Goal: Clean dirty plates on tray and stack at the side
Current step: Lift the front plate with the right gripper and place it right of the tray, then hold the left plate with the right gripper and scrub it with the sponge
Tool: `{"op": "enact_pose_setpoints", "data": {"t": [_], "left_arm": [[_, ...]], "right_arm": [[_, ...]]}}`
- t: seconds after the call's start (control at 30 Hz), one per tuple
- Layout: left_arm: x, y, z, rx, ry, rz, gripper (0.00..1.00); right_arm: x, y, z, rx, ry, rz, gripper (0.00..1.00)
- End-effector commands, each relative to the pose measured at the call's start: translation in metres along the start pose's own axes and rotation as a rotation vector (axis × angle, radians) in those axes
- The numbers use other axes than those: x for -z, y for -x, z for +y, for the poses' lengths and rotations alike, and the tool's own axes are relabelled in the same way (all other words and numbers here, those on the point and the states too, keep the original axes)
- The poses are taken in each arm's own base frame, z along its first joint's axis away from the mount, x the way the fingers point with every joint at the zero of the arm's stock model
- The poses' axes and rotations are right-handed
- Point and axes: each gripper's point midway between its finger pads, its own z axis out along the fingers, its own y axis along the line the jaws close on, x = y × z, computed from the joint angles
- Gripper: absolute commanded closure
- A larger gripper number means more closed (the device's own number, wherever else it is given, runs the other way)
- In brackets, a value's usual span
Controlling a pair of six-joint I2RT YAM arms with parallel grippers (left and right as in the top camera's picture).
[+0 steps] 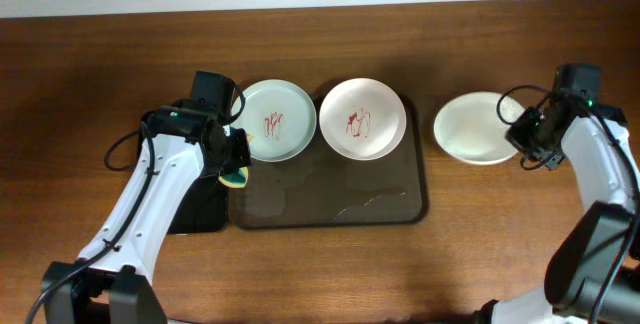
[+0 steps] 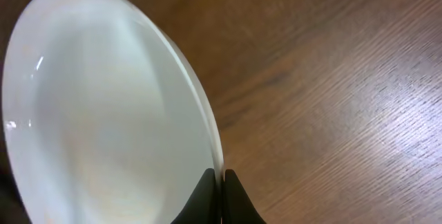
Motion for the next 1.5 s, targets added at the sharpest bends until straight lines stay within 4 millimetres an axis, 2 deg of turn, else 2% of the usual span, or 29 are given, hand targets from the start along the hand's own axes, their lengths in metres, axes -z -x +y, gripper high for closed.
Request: {"op": "enact_pose_setpoints", "data": {"t": [0.0, 0.03, 0.07, 0.1, 0.2, 0.23, 0.3, 0.33, 0.5, 0.53, 0.57, 0.6, 0.7, 0.8, 0.87, 0.93, 1.03, 1.1, 1.17, 1.23, 1.33, 1.37, 1.47], "left_arm": [[0.002, 0.001, 0.0, -0.012, -0.007, -0.008, 1.0], [0.002, 0.001, 0.0, -0.012, -0.007, -0.008, 1.0], [0.002, 0.001, 0.0, -0.012, -0.006, -0.008, 1.0], [0.002, 0.002, 0.0, -0.012, -0.007, -0.01, 1.0], [0.002, 0.005, -0.001, -0.012, -0.012, -0.022, 1.0], [0.002, 0.005, -0.002, -0.012, -0.013, -0.025, 1.0], [0.002, 0.007, -0.002, -0.011, -0.016, -0.033, 1.0], [0.003, 0.01, -0.004, -0.011, -0.021, -0.045, 1.0], [0.004, 0.029, -0.011, -0.009, -0.051, -0.121, 1.0], [0.004, 0.029, -0.011, -0.009, -0.051, -0.122, 1.0], [0.004, 0.029, -0.011, -0.009, -0.051, -0.122, 1.0], [0.004, 0.029, -0.011, -0.009, -0.051, -0.122, 1.0], [0.005, 0.03, -0.011, -0.009, -0.053, -0.127, 1.0], [0.005, 0.031, -0.012, -0.009, -0.054, -0.128, 1.0], [0.005, 0.031, -0.012, -0.009, -0.054, -0.128, 1.0], [0.005, 0.031, -0.012, -0.009, -0.054, -0.128, 1.0], [0.005, 0.03, -0.012, -0.009, -0.054, -0.128, 1.0], [0.005, 0.03, -0.012, -0.009, -0.054, -0.127, 1.0], [0.005, 0.03, -0.012, -0.009, -0.054, -0.127, 1.0], [0.005, 0.03, -0.011, -0.009, -0.053, -0.124, 1.0], [0.004, 0.029, -0.011, -0.009, -0.052, -0.121, 1.0], [0.004, 0.029, -0.011, -0.01, -0.052, -0.121, 1.0], [0.004, 0.029, -0.011, -0.01, -0.052, -0.121, 1.0]], "right_arm": [[-0.006, -0.005, 0.003, 0.028, 0.008, 0.04, 0.96], [-0.006, -0.006, 0.005, 0.028, 0.02, 0.044, 0.92], [-0.006, -0.008, 0.01, 0.028, 0.05, 0.058, 0.8], [-0.001, -0.016, 0.03, 0.081, 0.168, 0.099, 0.71], [0.022, -0.025, 0.081, 0.279, 0.378, 0.116, 0.57], [0.041, -0.033, 0.113, 0.439, 0.443, 0.101, 0.51], [0.059, -0.049, 0.15, 0.619, 0.49, 0.072, 0.51], [0.07, -0.064, 0.176, 0.736, 0.525, 0.049, 0.51], [0.101, -0.119, 0.263, 1.0, 0.674, -0.078, 0.45], [0.104, -0.128, 0.278, 1.042, 0.676, -0.121, 0.31], [0.107, -0.138, 0.286, 1.067, 0.686, -0.117, 0.29], [0.111, -0.142, 0.291, 1.081, 0.686, -0.102, 0.28], [0.121, -0.134, 0.306, 1.104, 0.664, -0.06, 0.28], [0.115, -0.142, 0.327, 1.181, 0.665, -0.016, 0.3], [0.087, -0.156, 0.346, 1.21, 0.674, -0.004, 0.36], [0.048, -0.176, 0.362, 1.239, 0.673, 0.027, 0.37], [0.015, -0.199, 0.381, 1.276, 0.674, 0.021, 0.39], [-0.005, -0.206, 0.387, 1.297, 0.629, -0.008, 0.39], [-0.019, -0.219, 0.39, 1.314, 0.625, 0.004, 0.42], [-0.027, -0.229, 0.389, 1.327, 0.618, 0.024, 0.49], [-0.033, -0.234, 0.382, 1.298, 0.59, 0.064, 0.69], [-0.034, -0.236, 0.379, 1.282, 0.578, 0.083, 0.74], [-0.039, -0.246, 0.351, 1.223, 0.493, 0.213, 0.92]]}}
